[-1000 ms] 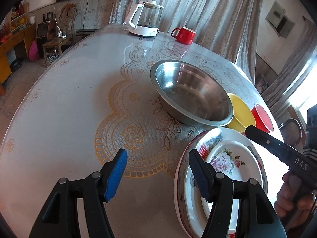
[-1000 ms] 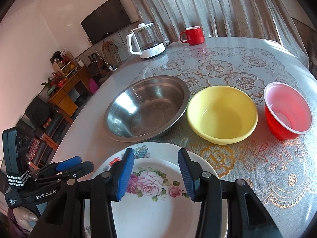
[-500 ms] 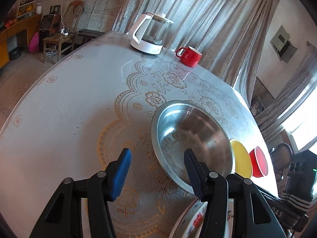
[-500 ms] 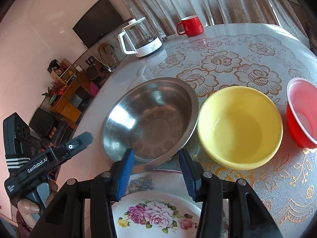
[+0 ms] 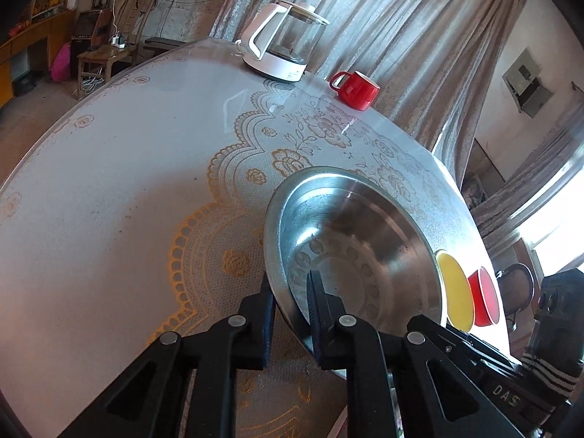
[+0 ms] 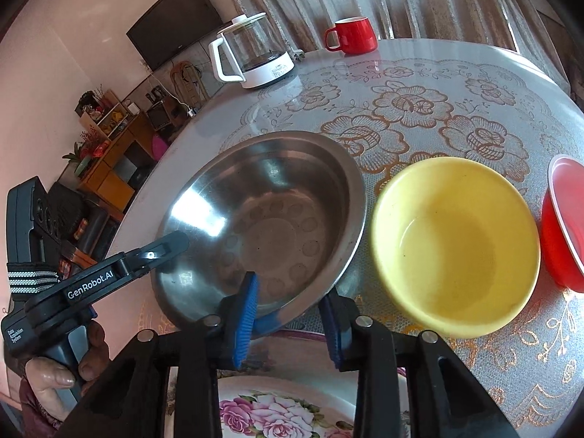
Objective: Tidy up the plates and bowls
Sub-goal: 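Slide the steel bowl with the left tool toward the plate stack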
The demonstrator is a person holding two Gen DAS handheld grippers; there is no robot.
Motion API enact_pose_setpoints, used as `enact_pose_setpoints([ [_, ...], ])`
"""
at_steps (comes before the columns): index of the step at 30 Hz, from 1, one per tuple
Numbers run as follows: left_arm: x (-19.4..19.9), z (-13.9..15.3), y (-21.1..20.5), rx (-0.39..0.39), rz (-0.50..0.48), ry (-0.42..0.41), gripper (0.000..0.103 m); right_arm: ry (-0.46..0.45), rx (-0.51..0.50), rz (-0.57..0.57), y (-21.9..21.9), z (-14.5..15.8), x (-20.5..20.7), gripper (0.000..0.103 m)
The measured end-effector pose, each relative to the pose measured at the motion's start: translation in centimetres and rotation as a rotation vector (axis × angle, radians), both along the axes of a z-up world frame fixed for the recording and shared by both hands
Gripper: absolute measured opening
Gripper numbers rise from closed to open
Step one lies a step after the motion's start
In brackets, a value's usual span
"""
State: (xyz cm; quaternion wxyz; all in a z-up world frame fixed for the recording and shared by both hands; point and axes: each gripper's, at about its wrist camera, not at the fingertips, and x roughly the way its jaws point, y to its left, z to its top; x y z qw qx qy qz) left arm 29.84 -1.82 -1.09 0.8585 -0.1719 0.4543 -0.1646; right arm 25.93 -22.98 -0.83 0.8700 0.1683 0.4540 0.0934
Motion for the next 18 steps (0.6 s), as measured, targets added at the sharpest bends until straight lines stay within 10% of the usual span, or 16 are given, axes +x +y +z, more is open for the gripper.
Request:
enact_pose_setpoints([
  [18, -14.7, 0.0, 11.2, -0.024, 0.256, -0.013, 0.023, -0.06, -0.128, 0.346, 12.0, 1.4, -4.9, 0.029],
])
